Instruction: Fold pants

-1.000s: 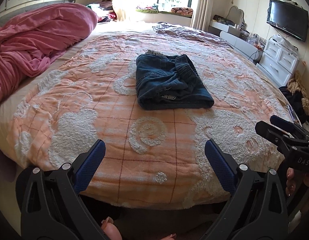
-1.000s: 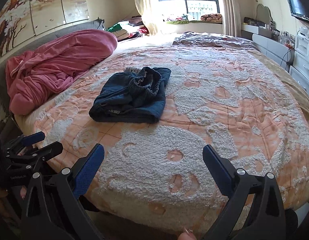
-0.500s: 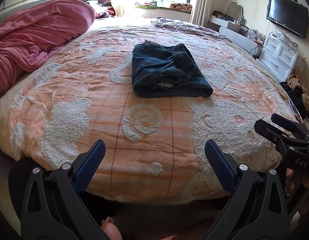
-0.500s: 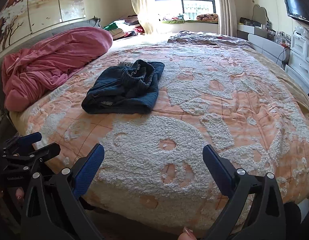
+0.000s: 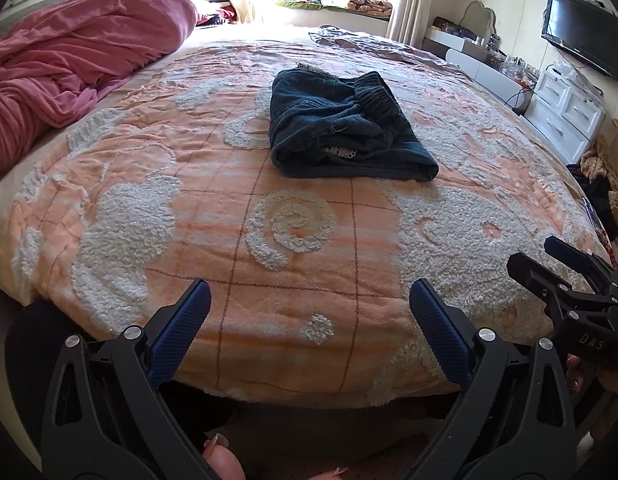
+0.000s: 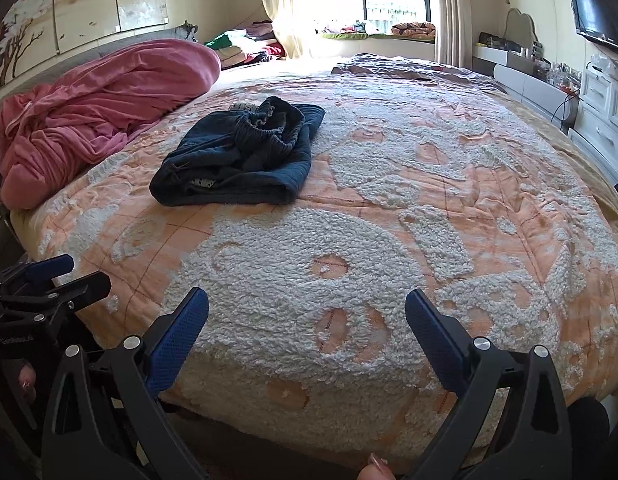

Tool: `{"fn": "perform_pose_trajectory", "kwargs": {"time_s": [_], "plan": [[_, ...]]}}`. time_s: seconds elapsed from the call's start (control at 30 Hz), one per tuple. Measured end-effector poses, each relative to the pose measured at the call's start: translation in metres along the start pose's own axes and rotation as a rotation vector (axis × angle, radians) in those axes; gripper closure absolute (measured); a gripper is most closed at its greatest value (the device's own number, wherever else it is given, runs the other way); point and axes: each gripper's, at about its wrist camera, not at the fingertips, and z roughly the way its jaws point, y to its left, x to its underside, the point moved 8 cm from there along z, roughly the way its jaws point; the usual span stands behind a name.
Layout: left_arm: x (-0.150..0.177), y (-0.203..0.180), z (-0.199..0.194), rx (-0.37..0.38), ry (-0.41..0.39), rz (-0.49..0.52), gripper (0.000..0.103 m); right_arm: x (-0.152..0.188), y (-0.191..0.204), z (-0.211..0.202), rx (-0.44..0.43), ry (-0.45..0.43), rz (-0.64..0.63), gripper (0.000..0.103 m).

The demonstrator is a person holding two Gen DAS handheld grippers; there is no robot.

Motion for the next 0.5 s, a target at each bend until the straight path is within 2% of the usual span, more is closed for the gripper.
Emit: {"fn": "perform_pose_trajectory", "kwargs": {"time_s": [0.5], "plan": [[0.0015,0.0045,0.0011,-0.003,0.004,-0.018,0.010,0.0017,-0.0017,0.0017,-0.005,0.014,0.020,0.005]]}}
